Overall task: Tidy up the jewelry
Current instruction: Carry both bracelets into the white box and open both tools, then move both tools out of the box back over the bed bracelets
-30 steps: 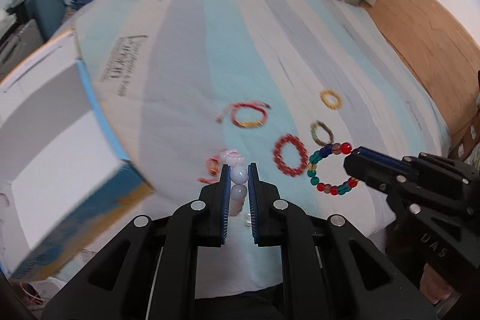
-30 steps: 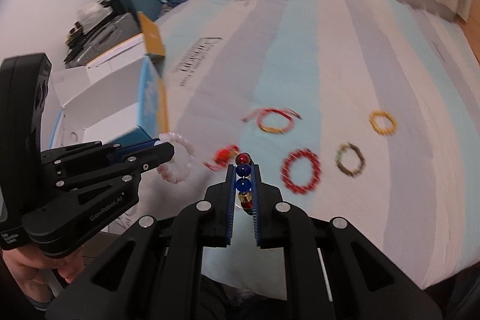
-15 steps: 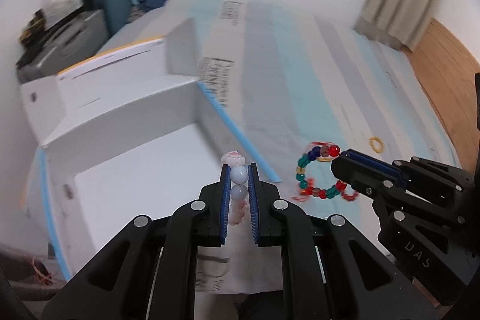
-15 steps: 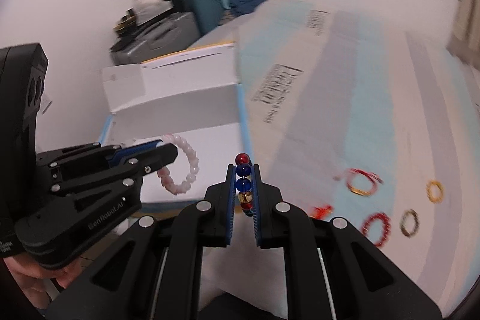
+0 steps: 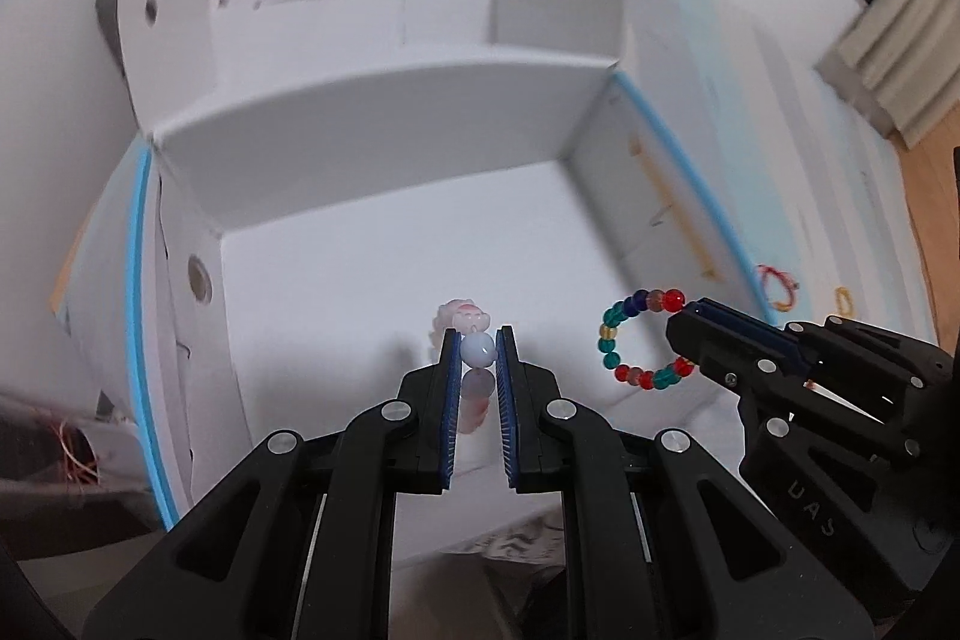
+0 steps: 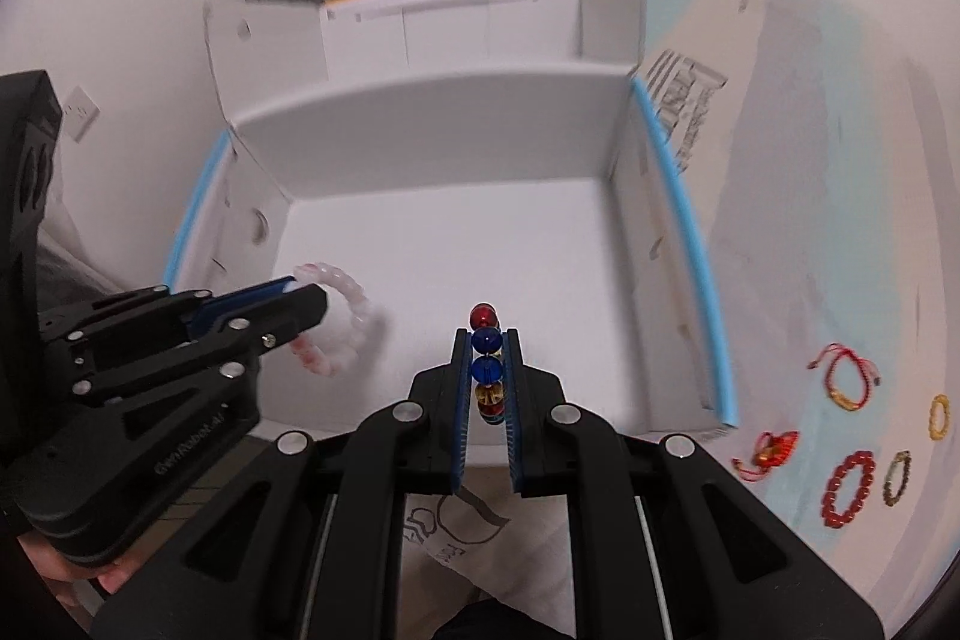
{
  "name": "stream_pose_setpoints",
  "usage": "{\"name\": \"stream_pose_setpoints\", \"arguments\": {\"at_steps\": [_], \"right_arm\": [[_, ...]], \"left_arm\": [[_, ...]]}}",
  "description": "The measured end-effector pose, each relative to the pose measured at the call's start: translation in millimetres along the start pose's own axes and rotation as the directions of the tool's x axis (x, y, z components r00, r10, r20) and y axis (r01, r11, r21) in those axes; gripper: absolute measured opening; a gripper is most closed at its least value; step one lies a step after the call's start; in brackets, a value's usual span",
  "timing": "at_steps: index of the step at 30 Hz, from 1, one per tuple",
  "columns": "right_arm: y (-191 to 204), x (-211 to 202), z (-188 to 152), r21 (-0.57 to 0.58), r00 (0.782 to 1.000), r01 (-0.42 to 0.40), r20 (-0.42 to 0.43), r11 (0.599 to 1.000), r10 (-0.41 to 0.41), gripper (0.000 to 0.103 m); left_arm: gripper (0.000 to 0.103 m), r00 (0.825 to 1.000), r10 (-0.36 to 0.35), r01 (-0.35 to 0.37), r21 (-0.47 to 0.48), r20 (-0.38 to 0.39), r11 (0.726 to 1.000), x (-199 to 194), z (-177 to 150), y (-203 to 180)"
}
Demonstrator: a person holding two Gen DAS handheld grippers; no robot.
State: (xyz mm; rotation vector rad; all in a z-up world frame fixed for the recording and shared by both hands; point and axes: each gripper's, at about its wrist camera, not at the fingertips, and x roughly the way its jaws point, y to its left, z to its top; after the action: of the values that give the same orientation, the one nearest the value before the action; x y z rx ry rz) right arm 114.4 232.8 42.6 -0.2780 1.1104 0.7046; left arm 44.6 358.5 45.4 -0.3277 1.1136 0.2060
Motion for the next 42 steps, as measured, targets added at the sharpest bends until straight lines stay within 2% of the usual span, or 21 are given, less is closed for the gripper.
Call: {"name": "stream_pose_setpoints", "arguments": {"at_steps": [11, 20, 22, 23, 24, 25, 27, 29, 34, 35, 38, 42], "right_arm": [[4, 73, 7, -0.003, 0.992, 0.038, -0.117, 0.999, -0.038, 0.009], [6, 90, 6, 0.002, 0.987, 0.040, -0.154, 0.999, -0.040, 0.012], [6, 85, 5, 0.009, 0.990, 0.036, -0.140, 0.999, -0.034, 0.026], [5, 81, 6, 0.018, 0.992, 0.028, -0.127, 0.999, -0.026, 0.034], [4, 77, 6, 0.024, 0.993, 0.024, -0.114, 0.999, -0.021, 0.037], [2, 74, 5, 0.026, 0.994, 0.022, -0.106, 0.999, -0.019, 0.038], [-1, 66, 6, 0.033, 0.996, 0.026, -0.085, 0.999, -0.023, 0.047], [-5, 52, 6, 0.032, 0.998, 0.026, -0.052, 0.999, -0.025, 0.052], [-17, 13, 2, 0.028, 0.998, 0.052, 0.035, 0.998, -0.053, 0.062], [-20, 7, 3, 0.032, 0.997, 0.053, 0.047, 0.998, -0.055, 0.067], [-32, -18, 0, 0.051, 0.993, 0.053, 0.100, 0.997, -0.058, 0.078], [-47, -47, -7, 0.069, 0.986, 0.076, 0.143, 0.995, -0.085, 0.085]], "left_arm": [[0.011, 0.994, 0.052, -0.054, -0.011, -0.094, 0.999, 55, -7, 28], [0.014, 0.992, 0.078, -0.081, -0.025, -0.104, 0.996, 62, -13, 33], [0.020, 0.991, 0.086, -0.088, -0.024, -0.098, 0.996, 58, -16, 31], [0.029, 0.992, 0.089, -0.092, -0.025, -0.089, 0.995, 56, -16, 32], [0.036, 0.992, 0.093, -0.095, -0.027, -0.080, 0.995, 53, -18, 32], [0.039, 0.993, 0.098, -0.100, -0.030, -0.065, 0.995, 48, -19, 32], [0.055, 0.992, 0.116, -0.117, -0.027, -0.043, 0.993, 40, -21, 31], [0.066, 0.992, 0.130, -0.130, -0.019, -0.008, 0.991, 28, -21, 27], [0.079, 0.988, 0.144, -0.144, -0.006, 0.057, 0.990, 2, -25, 12], [0.082, 0.987, 0.144, -0.144, -0.004, 0.066, 0.990, 1, -19, 20], [0.093, 0.987, 0.130, -0.132, 0.015, 0.093, 0.991, -5, -20, 2], [0.097, 0.987, 0.117, -0.123, 0.051, 0.109, 0.991, -15, -18, -26]]}}
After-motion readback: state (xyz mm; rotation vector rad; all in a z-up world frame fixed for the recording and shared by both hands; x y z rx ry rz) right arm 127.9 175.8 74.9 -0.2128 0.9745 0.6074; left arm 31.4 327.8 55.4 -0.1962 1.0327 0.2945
